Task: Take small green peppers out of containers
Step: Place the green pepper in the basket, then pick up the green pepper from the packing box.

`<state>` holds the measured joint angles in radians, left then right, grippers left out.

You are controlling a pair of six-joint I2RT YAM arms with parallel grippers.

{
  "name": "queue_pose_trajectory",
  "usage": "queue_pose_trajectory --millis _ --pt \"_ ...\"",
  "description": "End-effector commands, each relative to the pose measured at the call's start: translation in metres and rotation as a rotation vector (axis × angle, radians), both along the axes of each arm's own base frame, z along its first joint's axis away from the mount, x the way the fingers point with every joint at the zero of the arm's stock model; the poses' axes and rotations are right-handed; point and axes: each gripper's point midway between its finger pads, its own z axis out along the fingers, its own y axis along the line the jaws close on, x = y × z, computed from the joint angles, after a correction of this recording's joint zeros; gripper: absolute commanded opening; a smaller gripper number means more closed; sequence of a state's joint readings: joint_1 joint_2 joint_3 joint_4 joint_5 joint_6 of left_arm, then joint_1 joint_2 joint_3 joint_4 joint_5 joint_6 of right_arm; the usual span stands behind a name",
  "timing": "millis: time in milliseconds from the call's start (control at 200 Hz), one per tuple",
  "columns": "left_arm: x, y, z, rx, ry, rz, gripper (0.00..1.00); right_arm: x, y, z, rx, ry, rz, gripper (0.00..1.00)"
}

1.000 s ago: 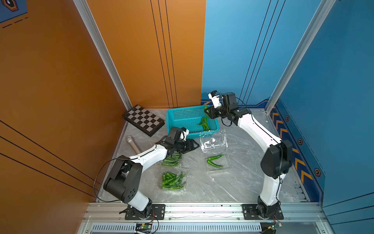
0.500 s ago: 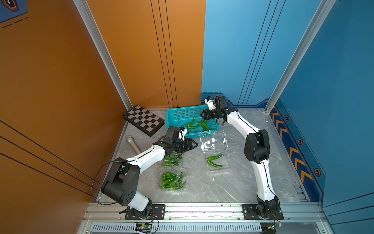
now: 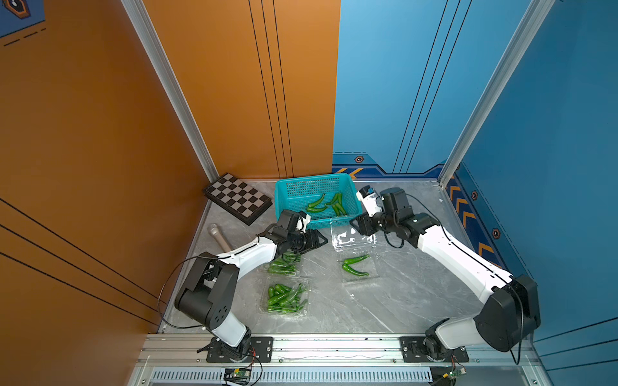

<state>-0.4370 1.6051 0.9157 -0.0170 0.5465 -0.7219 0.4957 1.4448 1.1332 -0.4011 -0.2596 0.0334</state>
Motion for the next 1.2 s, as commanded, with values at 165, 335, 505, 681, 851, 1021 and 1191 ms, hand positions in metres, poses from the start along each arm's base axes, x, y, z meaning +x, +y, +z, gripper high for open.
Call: queue_pose_trajectory --millis 165,335,505,681,851,1021,1191 --pt "0.003 -0.007 0.004 -0.002 -0.018 -0.033 0.61 -0.051 -0.008 -0.083 -0.167 0.206 0.009 0.48" --pt "0.003 -0.007 0.008 -0.003 -0.029 -0.030 0.62 -0.072 0.004 -0.104 -0.206 0.284 0.072 0.51" --pt "0.002 -0.009 0.009 -0.003 -0.028 -0.034 0.62 -0.080 0.007 -0.120 -0.249 0.329 0.099 0.52" --pt "0.002 -0.008 0.010 -0.004 -0.033 -0.031 0.62 -0.081 0.008 -0.125 -0.265 0.340 0.108 0.53" --pt "0.002 -0.008 0.011 -0.004 -0.035 -0.032 0.62 -0.086 0.014 -0.138 -0.272 0.392 0.144 0.46" --pt "0.003 -0.007 0.012 -0.005 -0.039 -0.029 0.62 -0.087 0.017 -0.144 -0.281 0.406 0.155 0.46" --pt "0.003 -0.007 0.011 -0.006 -0.036 -0.030 0.61 -0.082 0.018 -0.150 -0.297 0.410 0.152 0.47"
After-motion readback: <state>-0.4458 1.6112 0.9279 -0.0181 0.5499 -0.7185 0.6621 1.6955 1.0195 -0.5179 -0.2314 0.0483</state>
